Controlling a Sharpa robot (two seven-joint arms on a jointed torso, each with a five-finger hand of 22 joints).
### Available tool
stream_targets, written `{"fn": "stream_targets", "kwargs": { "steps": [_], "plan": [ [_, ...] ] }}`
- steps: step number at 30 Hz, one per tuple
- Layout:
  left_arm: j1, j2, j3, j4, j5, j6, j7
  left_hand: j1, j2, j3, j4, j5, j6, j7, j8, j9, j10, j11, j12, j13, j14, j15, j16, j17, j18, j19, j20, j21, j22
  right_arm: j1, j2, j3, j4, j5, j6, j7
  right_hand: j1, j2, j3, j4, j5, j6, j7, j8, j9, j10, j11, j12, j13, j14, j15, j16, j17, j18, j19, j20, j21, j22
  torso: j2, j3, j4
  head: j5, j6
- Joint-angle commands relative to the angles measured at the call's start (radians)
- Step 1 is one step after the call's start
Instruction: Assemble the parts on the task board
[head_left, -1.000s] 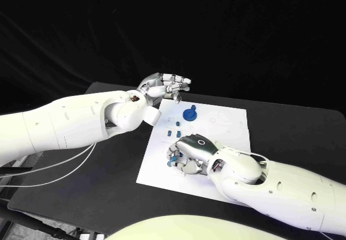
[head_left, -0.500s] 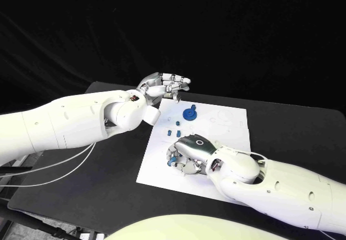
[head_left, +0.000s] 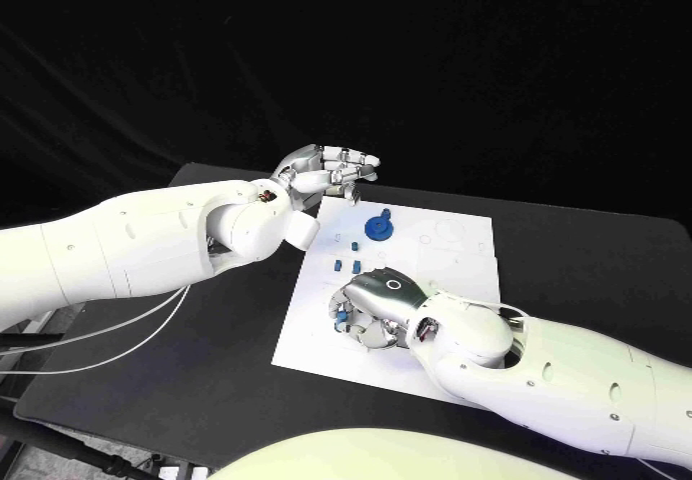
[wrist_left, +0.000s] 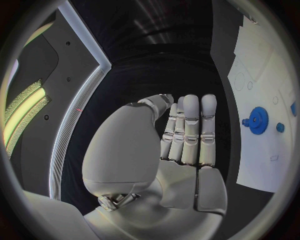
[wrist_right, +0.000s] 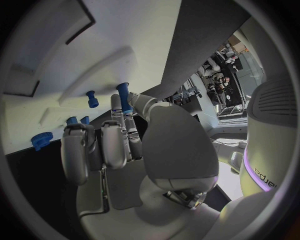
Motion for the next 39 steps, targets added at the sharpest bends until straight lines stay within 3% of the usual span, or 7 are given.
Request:
{"fn": "stream_targets", "kwargs": {
  "steps": [1, 19, 27, 28, 29, 32, 39],
  "plan": [
    [0.001, 0.0, 0.001, 0.003, 0.005, 0.011, 0.004, 0.003, 0.01, 0.003, -0.005, 0.005, -0.006, 0.002, -0.004, 0.0, -0.006, -0.003, 0.006, 0.001, -0.008, 0.001, -0.005, -0.001, 0.005, -0.004, 0.0, -0.005, 0.0, -0.003, 0.003, -0.003, 0.001, -0.02, 0.031, -0.01, -0.03, -0.014, -0.008, 0.008, 0.01, -0.017, 0.004, -0.011, -0.008, -0.031, 0.0, -0.012, -0.008, 0.029, 0.009, -0.001, -0.005, -0.002, 0.045, 0.008, -0.008, 0.219, 0.0, -0.0001, -0.0001, -0.001, 0.001],
    [0.001, -0.002, 0.001, 0.003, 0.005, 0.011, 0.002, 0.003, 0.01, 0.003, -0.005, 0.005, -0.006, 0.002, -0.004, 0.0, -0.006, -0.003, 0.006, 0.001, -0.008, 0.001, -0.005, -0.001, 0.005, -0.004, 0.0, -0.005, 0.0, -0.003, -0.006, -0.004, 0.014, -0.014, 0.004, -0.008, -0.077, -0.05, -0.03, 0.024, 0.029, -0.056, 0.015, -0.041, -0.016, -0.092, 0.019, -0.035, -0.016, 0.021, 0.024, -0.014, -0.031, 0.006, 0.028, 0.023, -0.045, 0.207, 0.0, 0.0013, -0.0006, -0.003, 0.001],
    [0.001, -0.003, 0.001, 0.003, 0.005, 0.011, 0.0, 0.003, 0.01, 0.003, -0.005, 0.005, -0.006, 0.002, -0.004, 0.0, -0.006, -0.003, 0.006, 0.001, -0.008, 0.001, -0.005, -0.001, 0.005, -0.004, 0.0, -0.005, 0.0, -0.004, -0.033, -0.003, 0.037, -0.015, -0.077, -0.015, -0.096, -0.07, -0.103, 0.038, 0.01, -0.137, 0.028, -0.091, -0.027, -0.212, 0.034, -0.048, -0.033, -0.012, 0.037, -0.073, -0.124, 0.039, -0.044, 0.038, -0.202, 0.15, 0.0, 0.0017, -0.0007, -0.006, 0.005],
    [0.001, -0.003, 0.001, 0.003, 0.005, 0.011, 0.0, 0.003, 0.01, 0.003, -0.005, 0.005, -0.006, 0.002, -0.004, 0.0, -0.006, -0.003, 0.006, 0.001, -0.008, 0.001, -0.005, -0.001, 0.005, -0.004, 0.0, -0.005, 0.0, -0.004, -0.04, -0.003, 0.043, -0.015, -0.092, -0.015, -0.093, -0.067, -0.131, 0.042, 0.011, -0.14, 0.03, -0.092, -0.026, -0.227, 0.037, -0.045, -0.035, -0.016, 0.039, -0.079, -0.132, 0.043, -0.051, 0.039, -0.221, 0.142, 0.0, 0.0019, -0.0009, -0.007, 0.006],
    [0.001, -0.003, 0.001, 0.002, 0.005, 0.011, 0.0, 0.003, 0.01, 0.003, -0.005, 0.005, -0.006, 0.002, -0.004, 0.0, -0.006, -0.003, 0.006, 0.001, -0.008, 0.001, -0.005, -0.001, 0.005, -0.004, 0.0, -0.005, 0.0, -0.003, -0.047, -0.002, 0.049, -0.013, -0.103, -0.013, -0.05, -0.029, -0.269, 0.066, 0.011, -0.158, 0.03, -0.1, -0.022, -0.269, 0.036, -0.01, -0.042, -0.026, 0.04, -0.099, -0.163, 0.05, -0.066, 0.044, -0.275, 0.118, 0.0, 0.0019, -0.0009, -0.007, 0.006],
    [0.001, -0.003, 0.001, 0.001, 0.005, 0.011, 0.0, 0.003, 0.01, 0.003, -0.005, 0.005, -0.006, 0.002, -0.004, 0.0, -0.006, -0.003, 0.006, 0.001, -0.008, 0.001, -0.005, -0.001, 0.005, -0.004, 0.0, -0.005, 0.0, 0.001, -0.079, 0.003, 0.076, 0.002, -0.142, -0.003, -0.009, -0.012, -0.37, 0.104, 0.008, -0.165, 0.028, -0.102, -0.019, -0.287, 0.039, 0.023, -0.047, -0.029, 0.039, -0.11, -0.182, 0.056, -0.069, 0.037, -0.302, 0.105, -0.002, 0.0021, -0.0016, -0.013, 0.01],
    [0.001, -0.003, -0.001, -0.002, 0.005, 0.012, 0.001, 0.003, 0.01, 0.003, -0.005, 0.005, -0.006, 0.002, -0.004, 0.0, -0.006, -0.003, 0.006, 0.001, -0.008, 0.001, -0.005, -0.001, 0.005, -0.004, 0.0, -0.005, 0.0, 0.037, -0.201, 0.015, 0.157, 0.135, -0.23, 0.043, 0.038, 0.023, -0.377, 0.123, 0.016, -0.141, 0.037, -0.092, -0.014, -0.233, 0.037, 0.075, -0.043, -0.022, 0.038, -0.111, -0.184, 0.053, -0.058, 0.037, -0.295, 0.107, -0.004, 0.0017, -0.0059, -0.032, 0.024]
  ]
}}
